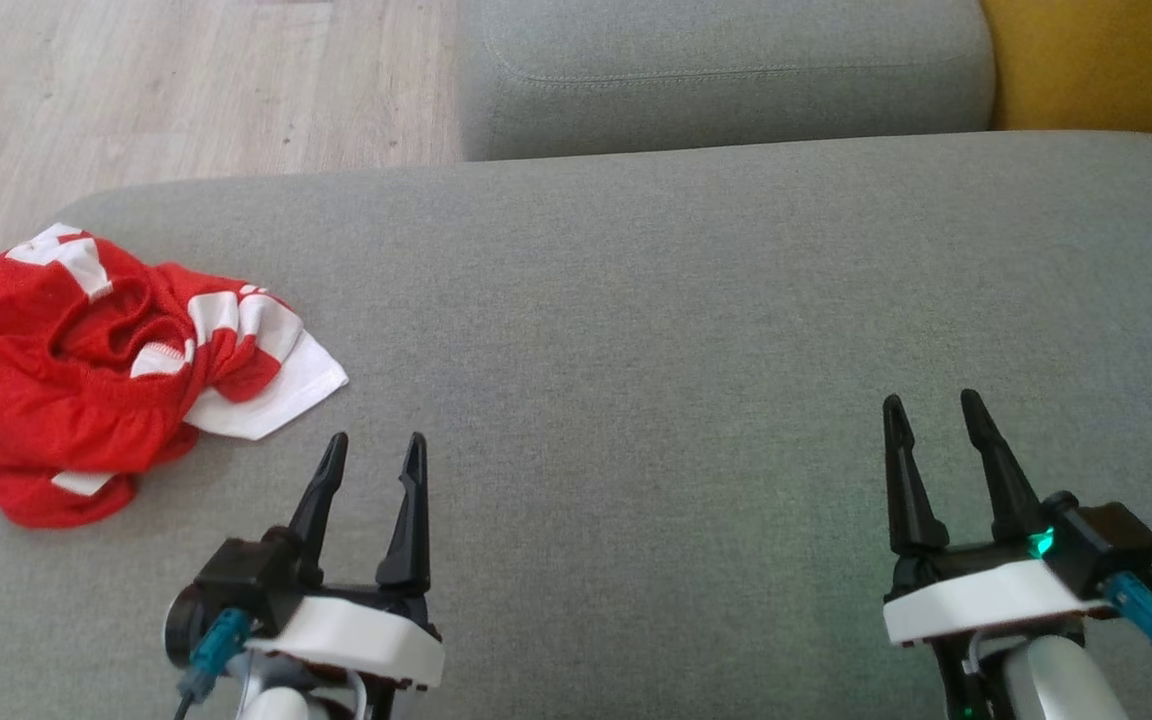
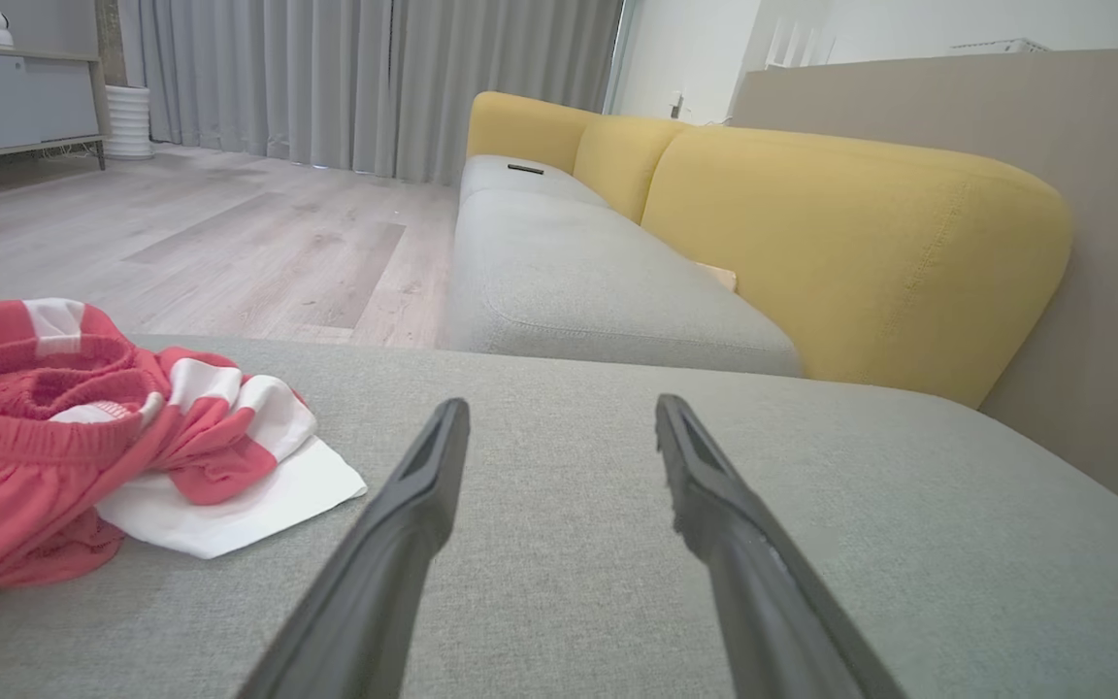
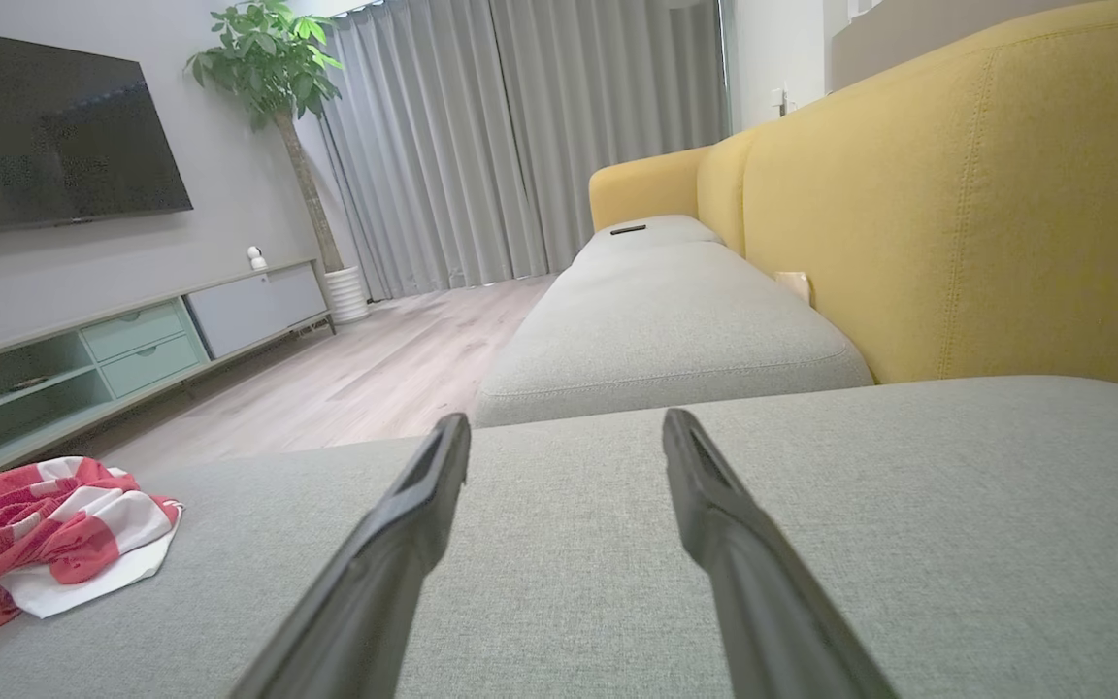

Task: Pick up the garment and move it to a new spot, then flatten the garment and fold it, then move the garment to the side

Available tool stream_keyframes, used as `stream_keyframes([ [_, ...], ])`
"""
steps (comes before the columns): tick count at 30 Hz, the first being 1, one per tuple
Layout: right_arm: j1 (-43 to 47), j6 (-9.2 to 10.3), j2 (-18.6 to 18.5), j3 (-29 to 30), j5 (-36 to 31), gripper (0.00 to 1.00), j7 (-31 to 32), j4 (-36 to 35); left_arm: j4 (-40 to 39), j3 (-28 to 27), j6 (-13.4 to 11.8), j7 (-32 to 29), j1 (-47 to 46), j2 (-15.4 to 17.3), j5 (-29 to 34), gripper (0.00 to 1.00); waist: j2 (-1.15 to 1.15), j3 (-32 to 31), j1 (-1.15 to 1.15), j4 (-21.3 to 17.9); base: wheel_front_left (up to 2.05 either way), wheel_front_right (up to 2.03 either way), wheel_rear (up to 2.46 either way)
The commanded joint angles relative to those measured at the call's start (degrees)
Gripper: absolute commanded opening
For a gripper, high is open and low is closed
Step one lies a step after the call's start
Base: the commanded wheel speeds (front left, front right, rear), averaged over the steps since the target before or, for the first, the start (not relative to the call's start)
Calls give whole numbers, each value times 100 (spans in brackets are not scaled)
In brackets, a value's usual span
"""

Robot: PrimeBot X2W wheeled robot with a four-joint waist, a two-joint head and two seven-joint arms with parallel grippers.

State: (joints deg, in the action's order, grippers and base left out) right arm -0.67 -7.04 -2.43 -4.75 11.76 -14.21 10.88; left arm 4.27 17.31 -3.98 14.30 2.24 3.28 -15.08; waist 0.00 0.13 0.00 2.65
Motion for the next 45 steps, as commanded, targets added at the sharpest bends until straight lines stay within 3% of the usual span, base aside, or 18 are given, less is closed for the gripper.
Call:
stream_keyframes([
  [1, -236, -45, -44, -116, -11, 100, -79, -161, -168, -245, 23, 70, -225, -34, 52, 100, 0, -2, 0, -2, 0, 0, 0],
  [30, -255, -45, -44, -106, 76, 100, -79, -19, -110, -173, -13, 70, -269, -40, -279, 100, 0, -54, 0, 140, 0, 0, 0],
  [38, -240, -45, -44, -308, 124, 100, -79, -4, -124, -234, -73, 70, -281, -40, -213, 100, 0, -74, 0, 575, 0, 0, 0],
  [45, -186, -45, -44, -477, 200, 100, -79, 9, -87, -373, -91, 70, -284, -40, -97, 100, 0, -125, 0, 1250, 0, 0, 0],
])
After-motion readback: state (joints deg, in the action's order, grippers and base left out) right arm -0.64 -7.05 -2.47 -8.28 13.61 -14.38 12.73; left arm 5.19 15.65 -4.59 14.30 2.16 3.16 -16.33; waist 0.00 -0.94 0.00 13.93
